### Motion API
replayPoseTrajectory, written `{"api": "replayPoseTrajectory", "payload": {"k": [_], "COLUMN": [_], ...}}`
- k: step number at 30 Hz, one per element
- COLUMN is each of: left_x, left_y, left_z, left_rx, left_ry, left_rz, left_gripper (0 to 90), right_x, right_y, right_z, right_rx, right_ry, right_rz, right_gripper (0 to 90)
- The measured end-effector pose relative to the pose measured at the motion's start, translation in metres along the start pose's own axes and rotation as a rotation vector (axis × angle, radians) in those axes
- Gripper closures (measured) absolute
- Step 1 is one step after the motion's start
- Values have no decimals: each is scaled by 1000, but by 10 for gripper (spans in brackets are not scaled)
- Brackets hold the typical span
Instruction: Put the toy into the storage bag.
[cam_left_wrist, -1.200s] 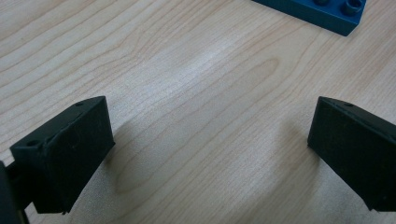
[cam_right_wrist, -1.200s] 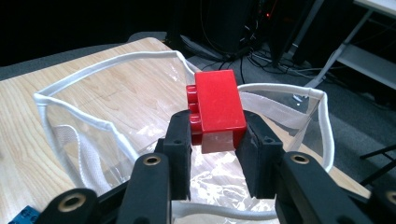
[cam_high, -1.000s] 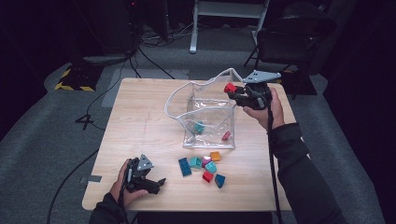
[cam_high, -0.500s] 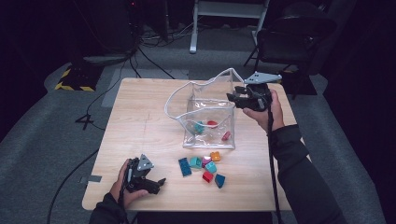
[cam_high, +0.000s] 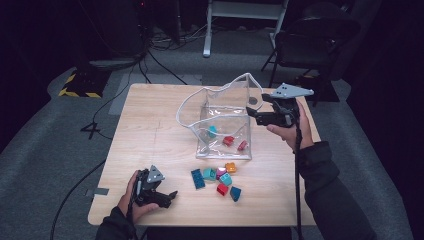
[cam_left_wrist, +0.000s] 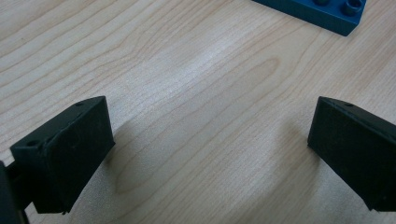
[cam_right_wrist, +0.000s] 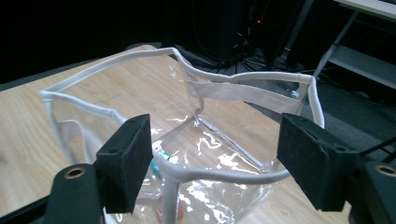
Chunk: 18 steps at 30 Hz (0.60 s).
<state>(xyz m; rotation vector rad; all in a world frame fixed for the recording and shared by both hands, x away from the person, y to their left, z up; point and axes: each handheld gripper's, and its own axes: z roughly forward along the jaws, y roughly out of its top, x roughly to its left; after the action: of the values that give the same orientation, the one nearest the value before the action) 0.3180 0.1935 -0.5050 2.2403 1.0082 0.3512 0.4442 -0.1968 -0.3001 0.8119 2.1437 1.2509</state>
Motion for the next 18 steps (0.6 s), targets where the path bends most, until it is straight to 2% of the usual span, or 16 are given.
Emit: {"api": "replayPoseTrajectory", "payload": {"k": [6,7,16,18], "left_x": [0,0,0,0], "left_y": [0,0,0,0], "left_z": [0,0,0,0], "left_rx": [0,0,0,-1], "left_ry": [-1,-1,-1,-1], "left_rz": [-3,-3,-3,-3], "left_gripper": [3,3,3,3], "right_x": [8,12,31,36], "right_y": [-9,-13,-37,-44], "right_z": [-13,-19,-33,-35], "right_rx": [-3,-9,-11,-14], "right_ry": [-15,2,54,76], "right_rz": [-24,-35,-98,-100], "right_gripper": [240,239,235,235]}}
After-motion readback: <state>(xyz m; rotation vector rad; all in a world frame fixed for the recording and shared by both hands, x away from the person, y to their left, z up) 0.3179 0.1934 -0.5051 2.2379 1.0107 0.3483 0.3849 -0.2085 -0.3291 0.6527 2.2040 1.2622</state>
